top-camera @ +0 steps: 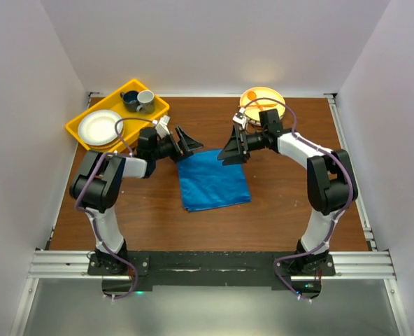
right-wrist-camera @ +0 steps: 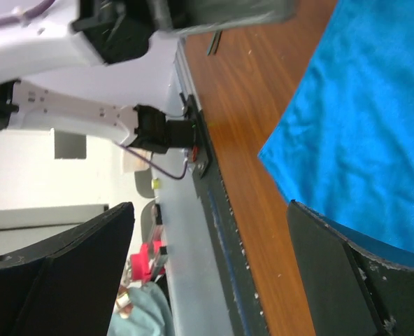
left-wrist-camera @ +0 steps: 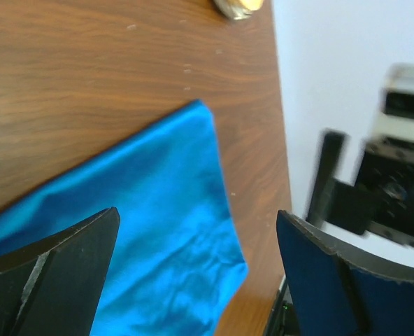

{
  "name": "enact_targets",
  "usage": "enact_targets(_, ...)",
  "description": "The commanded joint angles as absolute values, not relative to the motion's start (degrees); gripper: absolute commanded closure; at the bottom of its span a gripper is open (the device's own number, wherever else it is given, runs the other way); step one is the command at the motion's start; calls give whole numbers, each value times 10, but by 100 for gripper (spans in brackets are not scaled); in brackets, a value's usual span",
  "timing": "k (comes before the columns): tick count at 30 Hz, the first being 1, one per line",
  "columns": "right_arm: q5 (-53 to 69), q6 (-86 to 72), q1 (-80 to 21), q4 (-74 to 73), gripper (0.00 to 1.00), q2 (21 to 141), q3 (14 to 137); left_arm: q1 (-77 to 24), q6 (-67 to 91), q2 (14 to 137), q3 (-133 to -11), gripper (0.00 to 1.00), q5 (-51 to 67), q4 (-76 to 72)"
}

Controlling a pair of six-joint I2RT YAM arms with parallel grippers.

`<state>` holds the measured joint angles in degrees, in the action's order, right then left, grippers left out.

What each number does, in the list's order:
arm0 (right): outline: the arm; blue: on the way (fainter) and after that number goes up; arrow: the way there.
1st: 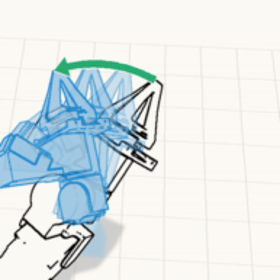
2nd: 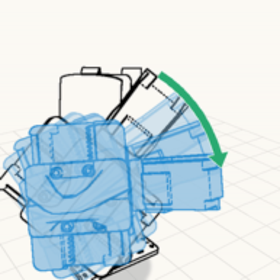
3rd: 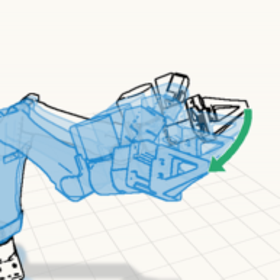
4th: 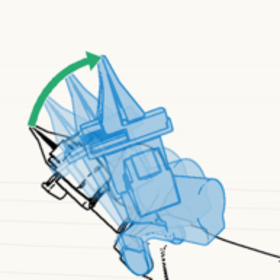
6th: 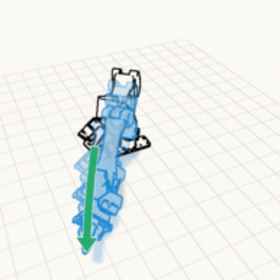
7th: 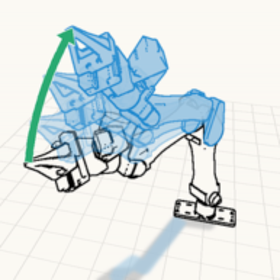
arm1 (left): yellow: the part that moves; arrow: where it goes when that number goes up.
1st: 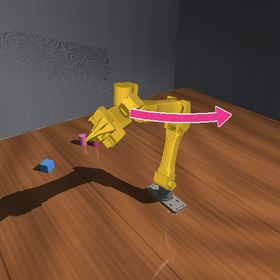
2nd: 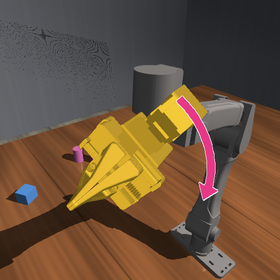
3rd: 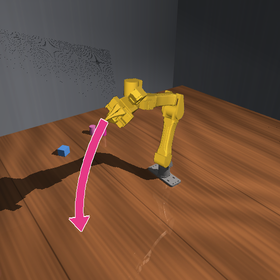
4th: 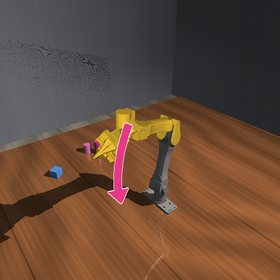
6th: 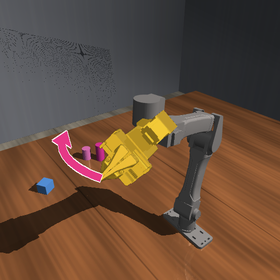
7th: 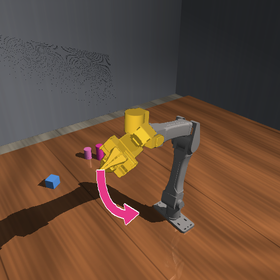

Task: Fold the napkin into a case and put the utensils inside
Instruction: Smooth out the square-folded napkin at the center of the board, then rotate the square-folded napkin at the center of the board.

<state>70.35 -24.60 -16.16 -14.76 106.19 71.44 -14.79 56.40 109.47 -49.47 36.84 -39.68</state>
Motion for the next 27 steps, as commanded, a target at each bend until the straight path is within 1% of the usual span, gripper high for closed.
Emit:
enact_targets(1,656,-286,-159,-112,7,1124,746,-149,533,1026,-498,0,381,-390)
enact_targets(4,656,-356,-156,-31,9,1163,751,-150,532,1023,-492,0,387,-383)
enact_targets(9,661,-402,-137,36,12,1215,793,-150,523,1045,-476,0,392,-374)
enact_targets(13,661,-391,-128,14,16,1244,814,-153,517,1059,-459,0,391,-362)
enact_targets(16,643,-345,-127,-56,26,1272,837,-155,497,1073,-464,0,384,-324)
enact_targets(17,641,-339,-127,-66,35,1284,841,-156,477,1080,-468,0,384,-314)
enact_targets(19,627,-324,-127,-83,44,1295,843,-161,452,1085,-489,0,374,-254)
enact_targets(20,609,-318,-127,-88,49,1299,845,-163,437,1087,-490,0,374,-247)
enact_targets(21,596,-311,-127,-104,58,1309,849,-164,431,1086,-490,0,372,-236)
enact_targets(23,565,-281,-127,-121,66,1321,865,-167,412,1082,-484,0,365,-208)
enact_targets(24,548,-266,-127,-153,71,1332,873,-170,406,1079,-482,0,361,-201)
enact_targets(27,520,-235,-128,-177,79,1353,892,-184,375,1071,-476,0,366,-147)
